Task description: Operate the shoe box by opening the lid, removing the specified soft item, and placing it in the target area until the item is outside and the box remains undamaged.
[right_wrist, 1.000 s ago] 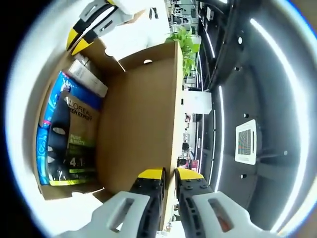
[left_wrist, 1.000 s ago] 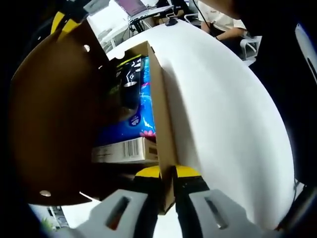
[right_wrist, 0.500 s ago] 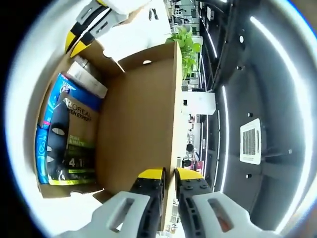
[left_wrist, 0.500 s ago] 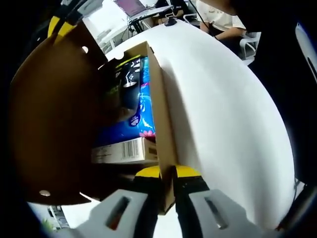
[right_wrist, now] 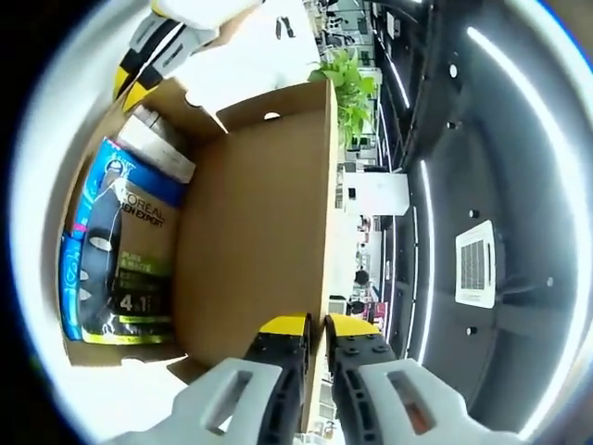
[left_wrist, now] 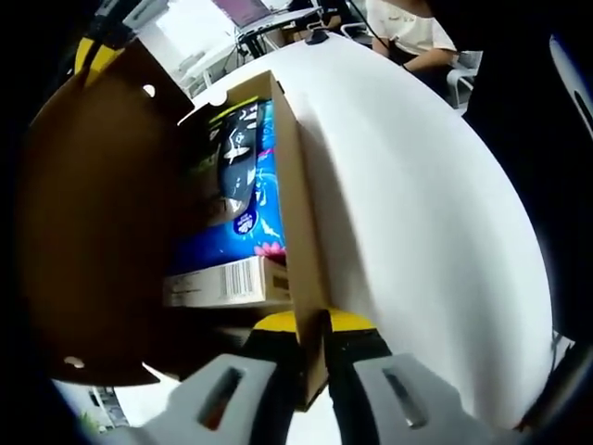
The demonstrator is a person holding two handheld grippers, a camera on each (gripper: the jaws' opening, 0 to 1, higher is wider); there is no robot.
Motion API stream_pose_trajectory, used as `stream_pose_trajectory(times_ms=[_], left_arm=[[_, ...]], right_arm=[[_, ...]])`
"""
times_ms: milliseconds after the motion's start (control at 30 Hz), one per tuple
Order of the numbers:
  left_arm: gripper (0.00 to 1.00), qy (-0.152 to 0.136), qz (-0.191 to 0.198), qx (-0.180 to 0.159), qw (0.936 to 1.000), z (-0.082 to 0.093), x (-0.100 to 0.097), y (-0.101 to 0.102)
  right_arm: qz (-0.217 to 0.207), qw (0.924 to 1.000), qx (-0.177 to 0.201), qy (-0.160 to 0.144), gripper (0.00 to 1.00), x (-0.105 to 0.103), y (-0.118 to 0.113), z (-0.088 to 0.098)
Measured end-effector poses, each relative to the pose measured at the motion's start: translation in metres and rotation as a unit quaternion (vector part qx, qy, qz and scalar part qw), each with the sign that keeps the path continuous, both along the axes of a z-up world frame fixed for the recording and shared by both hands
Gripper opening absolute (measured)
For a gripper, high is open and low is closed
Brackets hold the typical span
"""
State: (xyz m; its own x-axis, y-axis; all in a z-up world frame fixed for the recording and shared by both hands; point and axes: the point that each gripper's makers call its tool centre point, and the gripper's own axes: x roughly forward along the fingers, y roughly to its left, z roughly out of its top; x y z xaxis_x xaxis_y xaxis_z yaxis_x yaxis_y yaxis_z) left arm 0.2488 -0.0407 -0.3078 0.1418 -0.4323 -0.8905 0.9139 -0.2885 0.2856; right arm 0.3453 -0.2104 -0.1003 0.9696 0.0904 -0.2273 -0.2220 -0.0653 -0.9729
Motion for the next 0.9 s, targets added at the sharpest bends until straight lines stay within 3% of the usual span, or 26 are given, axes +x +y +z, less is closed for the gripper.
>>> stream_pose_trajectory(times_ms=[900], left_arm=[[0.07, 0.013, -0.001, -0.004, 0.9999, -0.0013, 0.0012, 0.0008]], right_arm=[[-0.012, 0.9997, -0.005, 0.022, 0.05, 0.0053, 0.0014, -0.0009]])
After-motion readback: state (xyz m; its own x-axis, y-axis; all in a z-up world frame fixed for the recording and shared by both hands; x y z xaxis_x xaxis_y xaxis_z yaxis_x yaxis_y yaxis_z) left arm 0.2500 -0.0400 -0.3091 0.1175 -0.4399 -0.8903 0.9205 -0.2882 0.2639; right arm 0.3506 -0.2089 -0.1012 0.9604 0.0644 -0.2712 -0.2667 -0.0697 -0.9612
